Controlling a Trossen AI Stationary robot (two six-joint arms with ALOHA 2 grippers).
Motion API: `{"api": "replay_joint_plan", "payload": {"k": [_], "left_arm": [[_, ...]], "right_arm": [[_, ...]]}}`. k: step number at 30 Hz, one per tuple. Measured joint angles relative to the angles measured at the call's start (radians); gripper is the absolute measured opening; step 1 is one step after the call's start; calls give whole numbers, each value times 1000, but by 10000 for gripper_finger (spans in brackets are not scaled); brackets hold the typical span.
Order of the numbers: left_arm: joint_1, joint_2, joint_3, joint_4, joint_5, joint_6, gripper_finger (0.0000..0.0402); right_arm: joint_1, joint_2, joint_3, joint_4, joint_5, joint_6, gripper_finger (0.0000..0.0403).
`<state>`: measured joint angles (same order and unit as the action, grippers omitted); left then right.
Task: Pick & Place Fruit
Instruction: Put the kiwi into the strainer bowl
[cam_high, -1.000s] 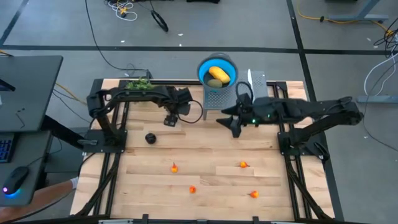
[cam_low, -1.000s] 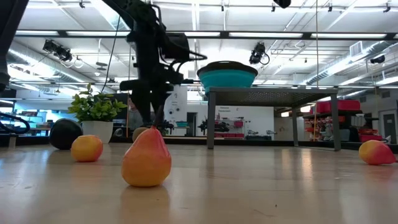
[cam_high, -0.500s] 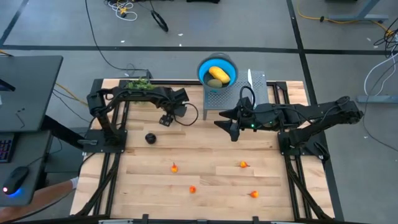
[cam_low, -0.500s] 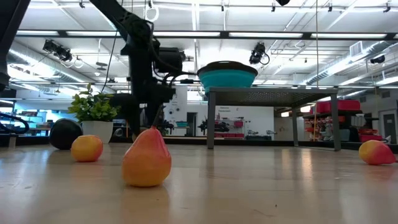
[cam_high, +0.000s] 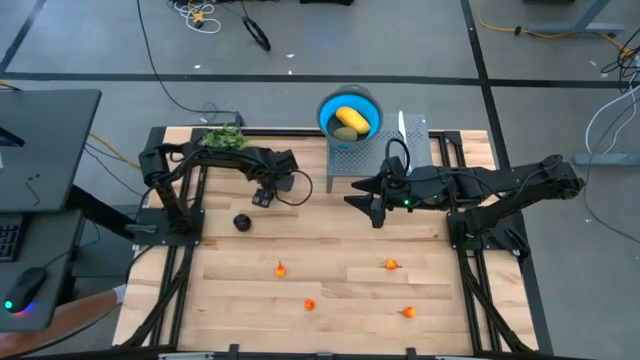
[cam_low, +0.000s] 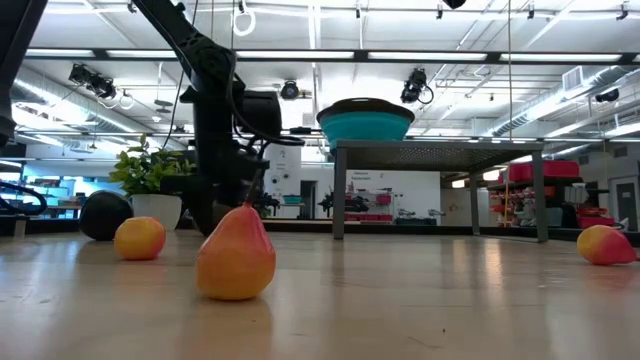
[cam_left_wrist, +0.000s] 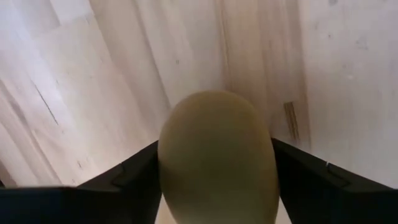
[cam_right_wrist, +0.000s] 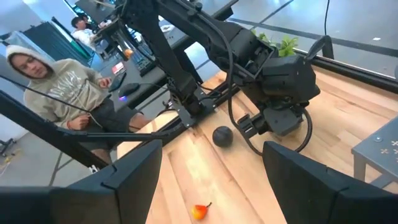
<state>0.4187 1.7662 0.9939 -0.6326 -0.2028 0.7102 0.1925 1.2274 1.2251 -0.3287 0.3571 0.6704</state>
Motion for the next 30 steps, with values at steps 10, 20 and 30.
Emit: {"api": "replay_joint_plan", "payload": {"k": [10,20,30], "left_arm": [[-67,-104,19,-63,573,-378,245],[-254,-235,20,541,1049,-1023,245],[-339,-236,21,1112,994,-1468,253]], "right_arm": [[5,0,0,-105,-313,6,286],[47,36,1,-75,-385,-323,286],[23,87,77,-29,-388,-663,293]]}}
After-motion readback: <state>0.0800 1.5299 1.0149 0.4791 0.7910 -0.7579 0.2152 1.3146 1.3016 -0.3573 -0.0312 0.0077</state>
